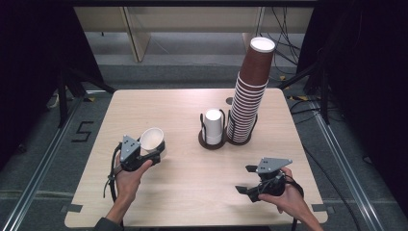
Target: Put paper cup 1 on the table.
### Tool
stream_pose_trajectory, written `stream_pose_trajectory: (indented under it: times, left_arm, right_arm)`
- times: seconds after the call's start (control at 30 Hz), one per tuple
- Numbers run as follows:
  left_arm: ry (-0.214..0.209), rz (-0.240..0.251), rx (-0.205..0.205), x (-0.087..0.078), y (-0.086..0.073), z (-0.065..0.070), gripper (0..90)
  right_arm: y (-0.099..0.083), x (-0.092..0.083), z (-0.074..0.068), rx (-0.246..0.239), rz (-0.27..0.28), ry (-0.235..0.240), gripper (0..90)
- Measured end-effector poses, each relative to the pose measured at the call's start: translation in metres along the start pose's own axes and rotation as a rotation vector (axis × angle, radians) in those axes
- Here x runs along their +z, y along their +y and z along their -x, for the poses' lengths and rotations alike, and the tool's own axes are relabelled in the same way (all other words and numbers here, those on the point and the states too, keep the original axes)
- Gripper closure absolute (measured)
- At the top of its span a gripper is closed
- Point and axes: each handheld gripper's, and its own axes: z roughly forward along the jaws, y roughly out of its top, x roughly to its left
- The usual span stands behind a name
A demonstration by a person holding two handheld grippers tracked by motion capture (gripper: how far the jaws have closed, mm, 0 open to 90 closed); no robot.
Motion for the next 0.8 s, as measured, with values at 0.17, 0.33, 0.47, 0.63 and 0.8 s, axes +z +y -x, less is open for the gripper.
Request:
stream_pose_trajectory:
  times: [0.17, 0.33, 0.47, 0.63, 0.8]
  left_arm:
    - [0.015, -0.005, 0.006, 0.010, 0.003, -0.005, 26.1]
    - [0.028, -0.010, 0.008, 0.020, 0.006, -0.009, 26.1]
    - [0.035, -0.016, 0.016, 0.027, 0.007, -0.010, 26.1]
    - [0.046, -0.030, 0.029, 0.040, 0.006, -0.012, 26.1]
    - [0.058, -0.045, 0.041, 0.051, 0.004, -0.015, 26.1]
  right_arm:
    - [0.000, 0.000, 0.001, 0.001, 0.001, 0.003, 17.7]
    - [-0.001, 0.001, 0.001, 0.000, 0.003, 0.001, 17.7]
    - [-0.001, 0.001, 0.001, 0.008, 0.000, 0.008, 17.7]
    - [-0.001, 0.001, 0.002, 0.001, -0.006, 0.011, 17.7]
    - [-0.001, 0.001, 0.002, 0.004, -0.007, 0.012, 17.7]
